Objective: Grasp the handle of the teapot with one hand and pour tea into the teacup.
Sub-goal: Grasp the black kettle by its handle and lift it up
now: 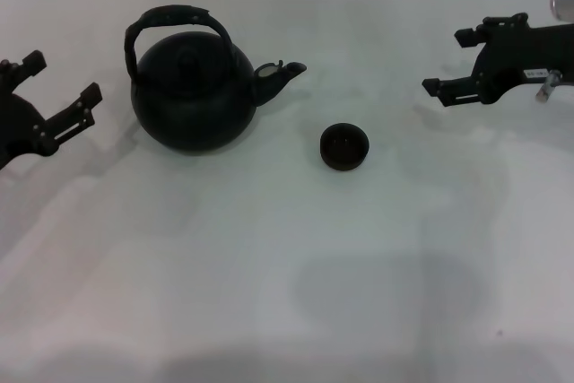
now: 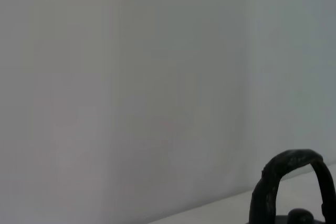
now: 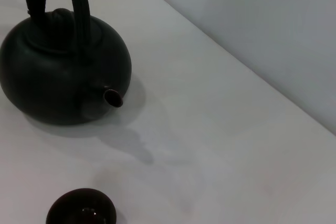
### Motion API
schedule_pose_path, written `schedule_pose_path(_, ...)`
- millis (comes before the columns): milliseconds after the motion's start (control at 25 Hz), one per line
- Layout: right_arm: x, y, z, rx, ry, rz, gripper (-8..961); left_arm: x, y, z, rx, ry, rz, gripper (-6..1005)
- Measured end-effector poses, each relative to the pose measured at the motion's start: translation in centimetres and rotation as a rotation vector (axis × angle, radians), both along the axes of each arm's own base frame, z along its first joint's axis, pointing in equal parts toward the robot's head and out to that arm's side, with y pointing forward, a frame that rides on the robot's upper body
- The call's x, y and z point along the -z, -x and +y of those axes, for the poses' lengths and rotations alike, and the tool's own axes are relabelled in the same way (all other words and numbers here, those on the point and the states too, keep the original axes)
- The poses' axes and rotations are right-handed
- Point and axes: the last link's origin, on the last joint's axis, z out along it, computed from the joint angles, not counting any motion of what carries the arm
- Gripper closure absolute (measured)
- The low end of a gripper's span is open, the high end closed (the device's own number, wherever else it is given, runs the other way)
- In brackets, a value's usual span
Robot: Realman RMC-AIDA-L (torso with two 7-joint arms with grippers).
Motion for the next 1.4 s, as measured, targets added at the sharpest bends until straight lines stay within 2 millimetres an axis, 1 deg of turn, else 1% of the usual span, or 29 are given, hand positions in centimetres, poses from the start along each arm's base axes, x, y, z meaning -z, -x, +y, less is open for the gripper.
schedule_pose_path(160,0.4,-0.3,-0.1,0.009,0.008,0.022,105,0.0,-0.5,0.7,0.008,0.020,-0.007,119)
schedule_pose_path(440,1.0,-0.3,-0.3,0.009,0.026,0.045,106,0.4,-1.4,3.0,-0.002,0.033,0.006,120)
schedule_pose_path(560,1.2,-0.2,-0.3,0.008,0.031,0.054,106,0.9,-1.8,3.9,-0.018,0.025,-0.004,120)
schedule_pose_path(680,1.3,-0.1,-0.4,0.002,0.036,0.060,106,1.9,-2.4,4.5,-0.024,0.031,-0.024,121)
schedule_pose_path(800,1.3,-0.1,-0.4,0.001,0.038,0.060,107,2.9,-3.0,4.6,-0.005,0.056,-0.020,121)
schedule_pose_path(920,1.3,-0.1,-0.4,0.001,0.037,0.059,107,3.7,-3.1,4.1,0.007,0.064,-0.019,121)
schedule_pose_path(1160,1.4,-0.8,-0.5,0.020,0.041,0.058,107,3.8,-2.9,3.6,0.002,0.029,-0.029,122)
schedule_pose_path(1400,1.7,-0.8,-0.5,0.016,0.051,0.058,108,4.1,-3.1,3.8,-0.020,0.021,-0.065,123)
